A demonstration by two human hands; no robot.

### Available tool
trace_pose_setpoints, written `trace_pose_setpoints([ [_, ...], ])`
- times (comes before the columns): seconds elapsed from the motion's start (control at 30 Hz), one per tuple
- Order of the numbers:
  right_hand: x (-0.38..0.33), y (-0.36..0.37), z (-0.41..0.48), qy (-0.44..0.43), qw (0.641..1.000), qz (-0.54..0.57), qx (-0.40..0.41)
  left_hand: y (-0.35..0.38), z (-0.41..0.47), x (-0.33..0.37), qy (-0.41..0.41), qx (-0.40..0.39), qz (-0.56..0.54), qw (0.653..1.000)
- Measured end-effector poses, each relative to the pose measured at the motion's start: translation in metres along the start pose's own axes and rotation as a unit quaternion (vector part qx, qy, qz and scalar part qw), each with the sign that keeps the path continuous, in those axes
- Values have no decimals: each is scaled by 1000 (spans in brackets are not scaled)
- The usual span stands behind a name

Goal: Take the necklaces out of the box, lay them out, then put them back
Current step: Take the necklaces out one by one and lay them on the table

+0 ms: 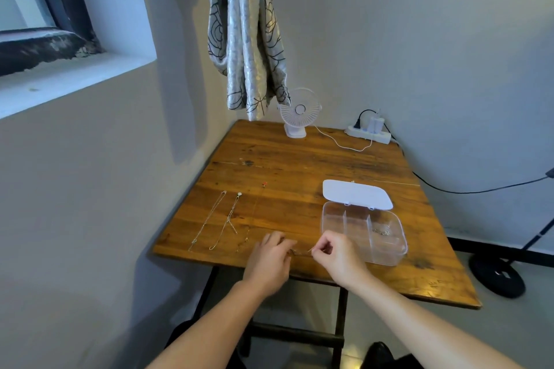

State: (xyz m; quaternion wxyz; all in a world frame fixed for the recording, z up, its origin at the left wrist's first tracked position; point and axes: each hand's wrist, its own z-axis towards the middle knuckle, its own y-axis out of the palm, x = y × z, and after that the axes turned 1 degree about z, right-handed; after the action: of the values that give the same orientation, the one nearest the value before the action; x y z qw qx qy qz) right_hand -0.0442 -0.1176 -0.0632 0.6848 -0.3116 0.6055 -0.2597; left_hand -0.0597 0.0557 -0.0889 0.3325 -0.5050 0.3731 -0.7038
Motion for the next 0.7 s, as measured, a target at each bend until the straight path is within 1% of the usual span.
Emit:
trace_pose_setpoints([
  [0.07,4,-6,-3,12,1000,24,3,6,5,5,4,-25,27,999],
  [0.17,11,-16,-6,44,995,87,-7,13,8,7,-2,4,39,999],
  [0.23,13,-26,-7,75,987,144,-19,15,9,7,1,7,35,999],
  [0.3,12,-36,-6,98,976,194,-23,12,8,9,-23,4,-16,1000],
  [0.33,11,-42,-5,105,972,209,-18,8,8,11,-50,3,-71,996],
  [0.37,10,-48,-4,110,969,219,-13,3,8,13,-88,0,-141,986],
  [0.4,8,-53,-3,112,968,225,-9,-3,9,15,-128,-7,-221,967],
  [0.47,2,-63,2,114,967,226,-4,-16,11,19,-192,-9,-350,917],
  [0.5,-2,-68,5,114,968,222,1,-20,12,20,-214,-4,-389,896],
  [0.53,-6,-72,10,113,969,220,7,-25,12,20,-228,0,-420,879],
  [0.6,-16,-78,20,109,966,232,19,-34,11,20,-234,4,-459,857],
  [0.67,-26,-81,32,104,961,254,26,-42,8,19,-235,11,-466,853],
  [0.7,-31,-82,39,101,960,258,31,-45,6,18,-236,17,-454,859],
])
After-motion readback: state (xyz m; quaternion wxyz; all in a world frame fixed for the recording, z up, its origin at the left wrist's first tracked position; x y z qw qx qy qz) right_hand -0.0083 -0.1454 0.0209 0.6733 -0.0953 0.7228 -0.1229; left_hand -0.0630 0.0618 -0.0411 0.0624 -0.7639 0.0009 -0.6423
